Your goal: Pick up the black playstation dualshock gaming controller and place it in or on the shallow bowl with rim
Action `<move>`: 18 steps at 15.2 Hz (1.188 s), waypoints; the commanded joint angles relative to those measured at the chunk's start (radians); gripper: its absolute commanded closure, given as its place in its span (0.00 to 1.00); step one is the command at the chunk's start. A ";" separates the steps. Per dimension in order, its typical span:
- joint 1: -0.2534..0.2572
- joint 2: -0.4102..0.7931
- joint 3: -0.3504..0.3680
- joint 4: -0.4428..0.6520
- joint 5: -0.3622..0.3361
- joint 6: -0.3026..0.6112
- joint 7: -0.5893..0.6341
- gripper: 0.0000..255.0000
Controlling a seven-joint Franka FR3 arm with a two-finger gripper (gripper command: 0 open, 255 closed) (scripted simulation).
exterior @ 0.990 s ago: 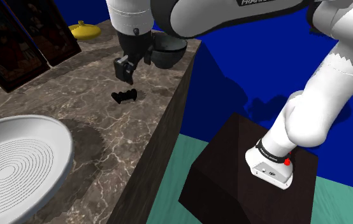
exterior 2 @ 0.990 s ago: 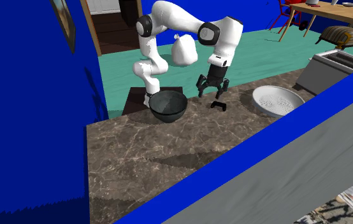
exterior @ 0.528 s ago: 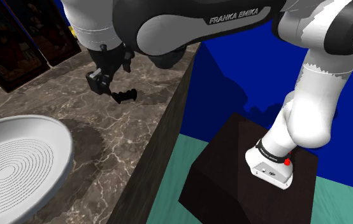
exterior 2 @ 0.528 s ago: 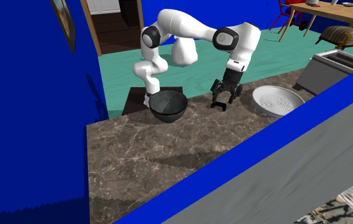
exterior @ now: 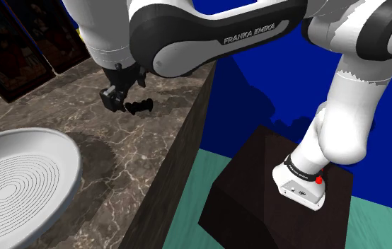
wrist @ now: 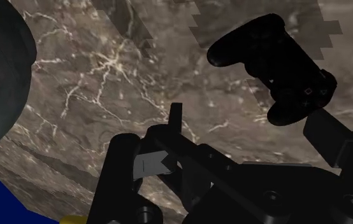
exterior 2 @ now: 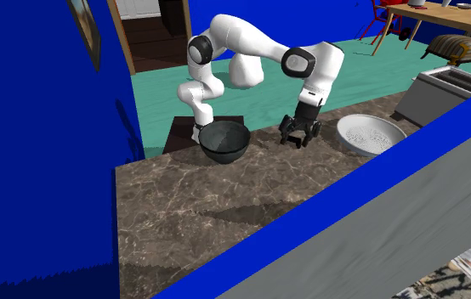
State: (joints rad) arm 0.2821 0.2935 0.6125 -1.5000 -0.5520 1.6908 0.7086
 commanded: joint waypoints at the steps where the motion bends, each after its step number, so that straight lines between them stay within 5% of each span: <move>1: 0.000 0.002 0.000 0.000 -0.001 0.001 0.000 0.00; 5: 0.000 0.002 0.000 0.000 -0.001 0.001 0.000 0.00; 6: 0.000 0.002 0.000 0.000 -0.001 0.001 0.000 1.00; 15: 0.000 0.002 0.000 0.000 -0.001 0.001 0.000 1.00; 16: 0.000 0.002 0.000 0.000 -0.001 0.001 0.000 0.00; 18: -0.055 -0.080 0.029 -0.056 0.106 0.035 -0.114 0.00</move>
State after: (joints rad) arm 0.2458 0.2425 0.6295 -1.5372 -0.4926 1.7136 0.6423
